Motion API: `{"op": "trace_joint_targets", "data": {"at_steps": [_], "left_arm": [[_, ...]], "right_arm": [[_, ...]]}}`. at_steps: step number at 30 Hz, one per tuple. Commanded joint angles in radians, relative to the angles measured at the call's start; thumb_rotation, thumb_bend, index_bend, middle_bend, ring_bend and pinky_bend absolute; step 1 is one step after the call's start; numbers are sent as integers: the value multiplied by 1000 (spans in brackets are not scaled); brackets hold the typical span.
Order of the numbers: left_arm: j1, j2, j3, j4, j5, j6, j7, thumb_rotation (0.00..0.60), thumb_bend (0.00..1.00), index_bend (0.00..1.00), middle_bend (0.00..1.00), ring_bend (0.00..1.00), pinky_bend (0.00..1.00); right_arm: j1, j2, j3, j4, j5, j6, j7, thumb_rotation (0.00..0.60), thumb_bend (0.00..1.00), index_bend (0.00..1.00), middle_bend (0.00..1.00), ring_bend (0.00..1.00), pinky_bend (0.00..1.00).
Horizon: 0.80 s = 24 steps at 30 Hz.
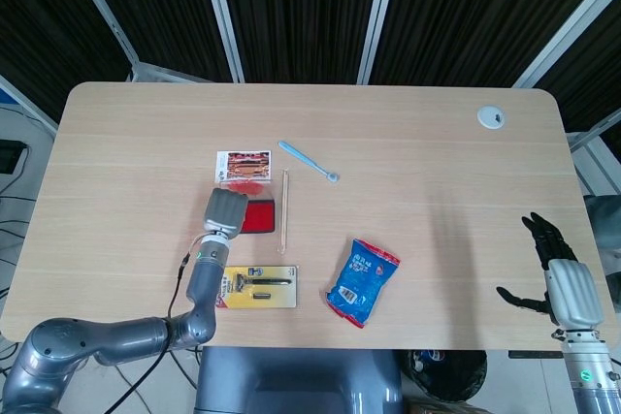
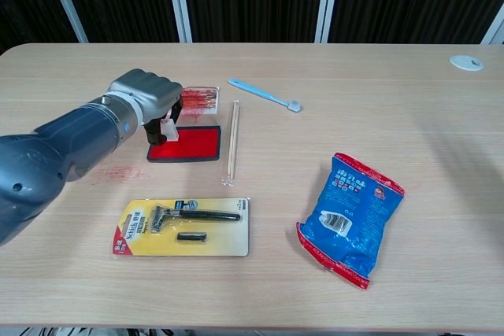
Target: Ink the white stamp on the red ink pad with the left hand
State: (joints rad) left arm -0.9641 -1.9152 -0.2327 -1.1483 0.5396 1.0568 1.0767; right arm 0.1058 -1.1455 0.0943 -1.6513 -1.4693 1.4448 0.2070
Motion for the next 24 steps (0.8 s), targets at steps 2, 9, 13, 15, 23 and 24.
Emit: {"op": "trace_joint_targets", "data": {"at_steps": [2, 9, 13, 15, 23, 24], "left_arm": [[0, -2, 1, 2, 2, -1, -1, 600, 527, 748, 763, 573, 611], [0, 5, -4, -11, 11, 7, -6, 600, 526, 748, 763, 573, 611], [-1, 21, -13, -40, 18, 23, -8, 600, 526, 748, 763, 573, 611], [1, 38, -18, -68, 25, 36, -8, 600, 526, 748, 763, 573, 611], [33, 144, -11, -239, 54, 104, -13, 600, 526, 747, 762, 573, 611], [40, 159, -9, -260, 57, 113, -16, 600, 526, 747, 762, 573, 611]], "right_arm": [[0, 0, 0, 0, 0, 0, 0, 600, 87, 0, 0, 0, 181], [0, 0, 0, -1, 0, 1, 0, 600, 87, 0, 0, 0, 180], [-1, 0, 0, -1, -1, 2, -1, 600, 88, 0, 0, 0, 180], [-1, 0, 0, 0, -1, 2, -1, 600, 88, 0, 0, 0, 181], [-2, -1, -1, 1, -5, 6, -5, 600, 90, 0, 0, 0, 181], [-2, -2, -1, 1, -5, 7, -6, 600, 90, 0, 0, 0, 181]]}}
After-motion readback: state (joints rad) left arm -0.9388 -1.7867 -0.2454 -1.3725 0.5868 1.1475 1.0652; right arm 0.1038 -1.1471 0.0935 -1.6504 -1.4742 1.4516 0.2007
